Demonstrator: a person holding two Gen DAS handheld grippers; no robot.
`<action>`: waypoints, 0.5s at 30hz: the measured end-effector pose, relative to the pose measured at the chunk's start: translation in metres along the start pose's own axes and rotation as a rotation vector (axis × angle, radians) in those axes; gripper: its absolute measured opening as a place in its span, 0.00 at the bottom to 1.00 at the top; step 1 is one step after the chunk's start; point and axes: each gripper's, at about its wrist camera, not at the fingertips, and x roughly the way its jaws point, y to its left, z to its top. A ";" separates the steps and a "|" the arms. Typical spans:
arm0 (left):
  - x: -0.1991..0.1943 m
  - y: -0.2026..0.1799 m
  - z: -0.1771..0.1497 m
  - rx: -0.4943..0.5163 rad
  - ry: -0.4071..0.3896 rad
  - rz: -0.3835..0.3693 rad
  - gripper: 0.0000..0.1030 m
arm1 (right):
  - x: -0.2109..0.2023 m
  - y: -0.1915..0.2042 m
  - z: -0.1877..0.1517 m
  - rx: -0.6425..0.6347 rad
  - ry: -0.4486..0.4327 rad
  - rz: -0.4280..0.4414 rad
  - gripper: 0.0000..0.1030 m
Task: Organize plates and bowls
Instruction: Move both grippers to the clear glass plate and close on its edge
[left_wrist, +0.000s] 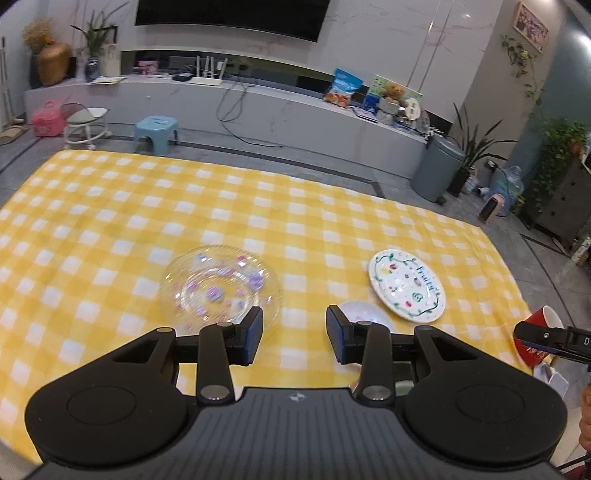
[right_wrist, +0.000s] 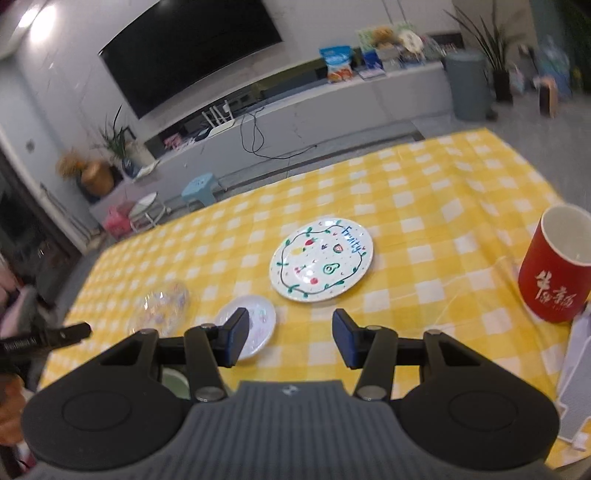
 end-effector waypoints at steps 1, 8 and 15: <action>0.005 0.001 0.003 -0.005 0.002 -0.001 0.42 | 0.004 -0.001 0.004 0.001 0.008 0.010 0.48; 0.045 0.037 0.006 -0.203 0.018 0.183 0.42 | 0.060 0.024 0.034 -0.142 0.167 0.181 0.48; 0.074 0.070 -0.001 -0.291 0.070 0.259 0.42 | 0.142 0.086 0.054 -0.324 0.376 0.348 0.48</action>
